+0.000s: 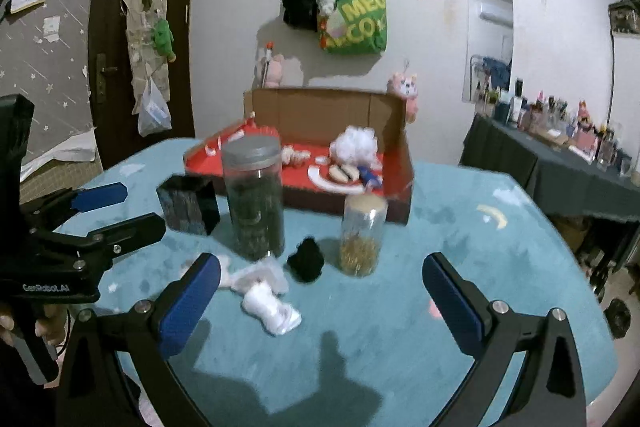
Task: Organize soft objects
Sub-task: 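Withdraw both tools from the box toward the remaining table items, then grasp the fluffy white bunny scrunchie with the left tool while the right tool grasps the white cloth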
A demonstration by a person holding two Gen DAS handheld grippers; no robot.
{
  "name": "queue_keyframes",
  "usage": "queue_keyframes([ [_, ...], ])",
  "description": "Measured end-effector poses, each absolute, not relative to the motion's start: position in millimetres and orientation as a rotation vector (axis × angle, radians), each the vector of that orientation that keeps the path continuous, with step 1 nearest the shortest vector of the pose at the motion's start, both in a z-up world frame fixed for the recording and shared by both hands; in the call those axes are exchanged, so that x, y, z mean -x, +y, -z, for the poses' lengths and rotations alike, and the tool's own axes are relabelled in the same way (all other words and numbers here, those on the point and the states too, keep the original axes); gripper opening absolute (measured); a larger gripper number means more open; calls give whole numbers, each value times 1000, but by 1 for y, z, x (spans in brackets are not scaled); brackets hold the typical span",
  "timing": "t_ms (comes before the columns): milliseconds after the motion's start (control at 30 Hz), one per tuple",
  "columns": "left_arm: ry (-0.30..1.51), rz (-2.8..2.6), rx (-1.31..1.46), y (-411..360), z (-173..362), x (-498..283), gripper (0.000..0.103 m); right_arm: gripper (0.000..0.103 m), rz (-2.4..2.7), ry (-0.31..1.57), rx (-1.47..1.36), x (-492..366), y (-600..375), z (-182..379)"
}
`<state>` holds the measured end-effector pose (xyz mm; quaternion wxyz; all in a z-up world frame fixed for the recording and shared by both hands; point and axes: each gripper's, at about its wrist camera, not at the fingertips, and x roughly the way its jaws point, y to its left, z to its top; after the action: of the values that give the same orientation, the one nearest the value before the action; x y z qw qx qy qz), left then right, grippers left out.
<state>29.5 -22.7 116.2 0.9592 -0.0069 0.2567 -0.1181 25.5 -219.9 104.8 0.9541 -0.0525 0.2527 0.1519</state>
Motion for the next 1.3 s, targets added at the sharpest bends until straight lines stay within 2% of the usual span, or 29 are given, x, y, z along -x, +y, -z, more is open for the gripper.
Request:
queue_keyframes([
  [300, 626, 216, 12, -18, -79, -43, 94, 103, -326, 604, 67, -40, -222, -71],
  [800, 779, 247, -24, -23, -52, -69, 94, 101, -428, 697, 52, -61, -218, -46],
  [900, 801, 249, -55, -26, -47, -75, 93, 91, -458, 724, 79, -65, -211, -38],
  [967, 819, 264, -70, -29, -43, -80, 79, 84, -477, 734, 91, -67, -206, -34],
  [1067, 845, 284, -97, -35, -36, -86, 65, 65, -506, 736, 120, -68, -198, -30],
  [1100, 837, 284, -102, -35, -36, -86, 53, 51, -518, 743, 127, -69, -195, -28],
  [1133, 830, 295, -101, -35, -36, -85, 47, 28, -533, 749, 123, -69, -194, -27],
  [1167, 824, 301, -97, -34, -37, -85, 46, 22, -558, 756, 108, -69, -194, -25],
  [1300, 822, 309, -84, -30, -39, -86, 44, 17, -574, 737, 95, -65, -195, -29],
])
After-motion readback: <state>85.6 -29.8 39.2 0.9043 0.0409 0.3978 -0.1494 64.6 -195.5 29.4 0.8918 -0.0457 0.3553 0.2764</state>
